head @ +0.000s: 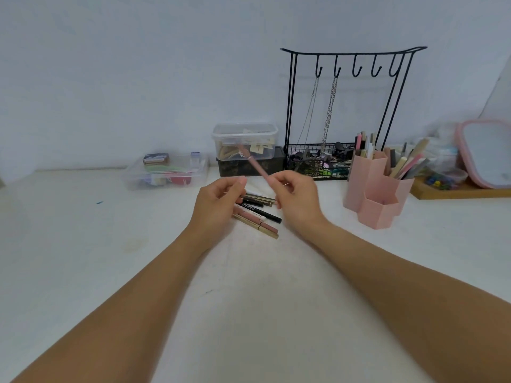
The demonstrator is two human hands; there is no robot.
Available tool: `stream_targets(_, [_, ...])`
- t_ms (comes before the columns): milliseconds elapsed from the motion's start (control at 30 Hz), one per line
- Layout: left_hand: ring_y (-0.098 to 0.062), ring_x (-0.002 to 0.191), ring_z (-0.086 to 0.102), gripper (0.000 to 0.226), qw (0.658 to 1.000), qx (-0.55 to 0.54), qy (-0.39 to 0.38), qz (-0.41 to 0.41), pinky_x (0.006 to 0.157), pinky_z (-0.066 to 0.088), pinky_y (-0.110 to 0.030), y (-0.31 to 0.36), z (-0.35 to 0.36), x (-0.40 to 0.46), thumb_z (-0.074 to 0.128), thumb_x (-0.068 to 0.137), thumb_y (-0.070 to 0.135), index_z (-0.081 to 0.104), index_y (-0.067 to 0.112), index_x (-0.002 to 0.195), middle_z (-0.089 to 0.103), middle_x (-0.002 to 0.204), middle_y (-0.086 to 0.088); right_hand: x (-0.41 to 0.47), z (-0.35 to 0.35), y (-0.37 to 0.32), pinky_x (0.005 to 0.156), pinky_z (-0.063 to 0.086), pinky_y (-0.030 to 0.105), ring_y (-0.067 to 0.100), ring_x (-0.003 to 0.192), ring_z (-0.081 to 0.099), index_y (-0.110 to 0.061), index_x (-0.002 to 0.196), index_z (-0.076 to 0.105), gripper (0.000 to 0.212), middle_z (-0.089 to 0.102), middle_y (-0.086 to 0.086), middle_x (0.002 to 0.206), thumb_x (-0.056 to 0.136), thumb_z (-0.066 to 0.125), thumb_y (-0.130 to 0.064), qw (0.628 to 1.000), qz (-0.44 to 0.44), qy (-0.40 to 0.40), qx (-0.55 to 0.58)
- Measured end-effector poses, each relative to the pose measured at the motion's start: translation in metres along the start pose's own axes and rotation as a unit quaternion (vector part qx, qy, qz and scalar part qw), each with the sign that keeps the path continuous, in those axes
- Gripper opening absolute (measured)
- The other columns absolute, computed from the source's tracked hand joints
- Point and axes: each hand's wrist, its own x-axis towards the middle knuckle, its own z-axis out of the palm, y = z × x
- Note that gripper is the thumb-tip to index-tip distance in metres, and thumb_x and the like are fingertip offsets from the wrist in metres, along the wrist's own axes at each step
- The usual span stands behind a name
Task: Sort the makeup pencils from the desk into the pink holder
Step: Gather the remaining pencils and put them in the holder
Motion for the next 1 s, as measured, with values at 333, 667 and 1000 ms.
stream_targets(333, [-0.007, 0.073, 0.074, 0.032, 0.999, -0.026, -0.019, 0.039, 0.065, 0.054, -0.015, 0.004, 0.007, -0.005, 0.045, 0.110, 0.024, 0.072, 0.015, 0.094, 0.078, 0.077, 0.008, -0.019, 0.019, -0.007, 0.066, 0.049, 0.013, 0.005, 0.069, 0.065, -0.011, 0.093, 0.078, 0.007, 0.075, 0.000, 0.083, 0.087, 0.074, -0.010, 0.992, -0.081, -0.094, -0.029])
stream_targets(667, [-0.006, 0.040, 0.031, 0.039, 0.992, -0.042, 0.037, -0.109, 0.038, 0.027, -0.020, 0.006, -0.001, 0.003, 0.045, 0.108, 0.041, 0.055, 0.019, 0.078, 0.038, 0.048, 0.010, 0.002, -0.018, 0.017, 0.050, 0.037, 0.008, -0.003, 0.049, 0.051, -0.025, 0.070, 0.072, 0.008, 0.063, -0.007, 0.057, 0.072, 0.073, -0.017, 0.980, -0.003, -0.102, -0.168])
stream_targets(1000, [-0.013, 0.043, 0.031, 0.036, 0.983, -0.097, -0.009, -0.153, 0.040, 0.027, -0.023, 0.002, -0.004, 0.006, 0.047, 0.106, 0.028, 0.042, 0.019, 0.072, 0.036, 0.049, 0.005, 0.001, -0.019, 0.017, 0.051, 0.044, 0.018, 0.003, 0.051, 0.055, -0.027, 0.065, 0.072, 0.007, 0.064, -0.008, 0.056, 0.069, 0.078, -0.028, 0.949, -0.009, -0.176, -0.261])
